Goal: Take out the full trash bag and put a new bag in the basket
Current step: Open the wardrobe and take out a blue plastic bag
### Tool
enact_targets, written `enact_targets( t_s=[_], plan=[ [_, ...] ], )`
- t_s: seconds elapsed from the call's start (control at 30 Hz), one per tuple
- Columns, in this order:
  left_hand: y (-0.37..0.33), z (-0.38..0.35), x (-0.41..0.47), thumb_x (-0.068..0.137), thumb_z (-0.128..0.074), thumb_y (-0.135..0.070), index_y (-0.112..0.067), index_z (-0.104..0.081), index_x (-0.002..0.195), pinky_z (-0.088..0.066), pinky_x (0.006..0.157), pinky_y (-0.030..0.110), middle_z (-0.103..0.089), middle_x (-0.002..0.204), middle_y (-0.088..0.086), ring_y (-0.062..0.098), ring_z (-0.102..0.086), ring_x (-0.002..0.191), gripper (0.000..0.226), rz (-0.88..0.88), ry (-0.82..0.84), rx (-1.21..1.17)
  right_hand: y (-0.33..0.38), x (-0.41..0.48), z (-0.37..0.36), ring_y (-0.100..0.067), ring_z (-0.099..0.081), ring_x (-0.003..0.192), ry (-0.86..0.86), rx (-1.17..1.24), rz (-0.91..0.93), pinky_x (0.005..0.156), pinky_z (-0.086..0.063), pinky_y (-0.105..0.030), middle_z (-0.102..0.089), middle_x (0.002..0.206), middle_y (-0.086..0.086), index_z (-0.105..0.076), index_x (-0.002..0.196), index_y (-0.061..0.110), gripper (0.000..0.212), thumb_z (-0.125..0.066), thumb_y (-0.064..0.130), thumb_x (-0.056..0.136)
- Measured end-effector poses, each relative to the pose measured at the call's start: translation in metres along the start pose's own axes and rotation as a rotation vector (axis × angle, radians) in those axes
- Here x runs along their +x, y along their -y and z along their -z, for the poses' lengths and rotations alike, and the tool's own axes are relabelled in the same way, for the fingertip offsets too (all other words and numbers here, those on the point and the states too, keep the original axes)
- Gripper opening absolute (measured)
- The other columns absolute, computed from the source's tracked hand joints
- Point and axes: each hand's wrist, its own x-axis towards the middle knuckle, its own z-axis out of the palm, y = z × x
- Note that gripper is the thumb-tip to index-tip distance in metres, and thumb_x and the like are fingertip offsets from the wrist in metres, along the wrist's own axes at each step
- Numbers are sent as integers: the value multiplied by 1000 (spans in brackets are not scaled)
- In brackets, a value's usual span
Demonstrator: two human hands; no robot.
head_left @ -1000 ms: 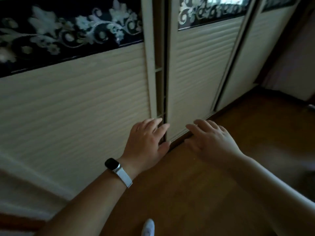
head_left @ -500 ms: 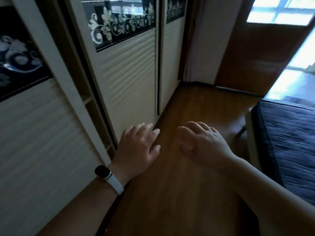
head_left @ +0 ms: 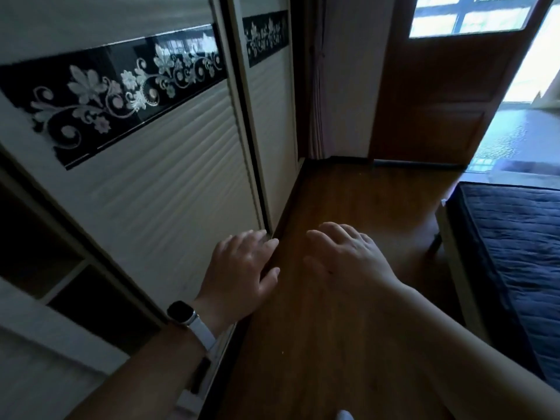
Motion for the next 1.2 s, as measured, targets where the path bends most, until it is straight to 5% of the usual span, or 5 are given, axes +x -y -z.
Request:
enact_targets(
  t_s=[0.57,1.2],
  plan=[
    [45,-56,248,84,-59,-40,-18,-59,124,-42,98,50,-60,128,9,30,-55,119,46,-20,-143,58,-154,212,8,-21,-46,124,-67,-10,66,95,-41,-38,-50,134,4,-42,134,30,53,-32,58,91],
    [237,-165,526,86,-51,-41,-18,-61,124,-41,98,48,-59,128,8,28,-53,119,46,-27,-156,47,-237,541,-73,-20,-45,126,-39,-75,57,97,-42,-40,-47,138,4,-35,136,36,53,-28,64,91]
  ],
)
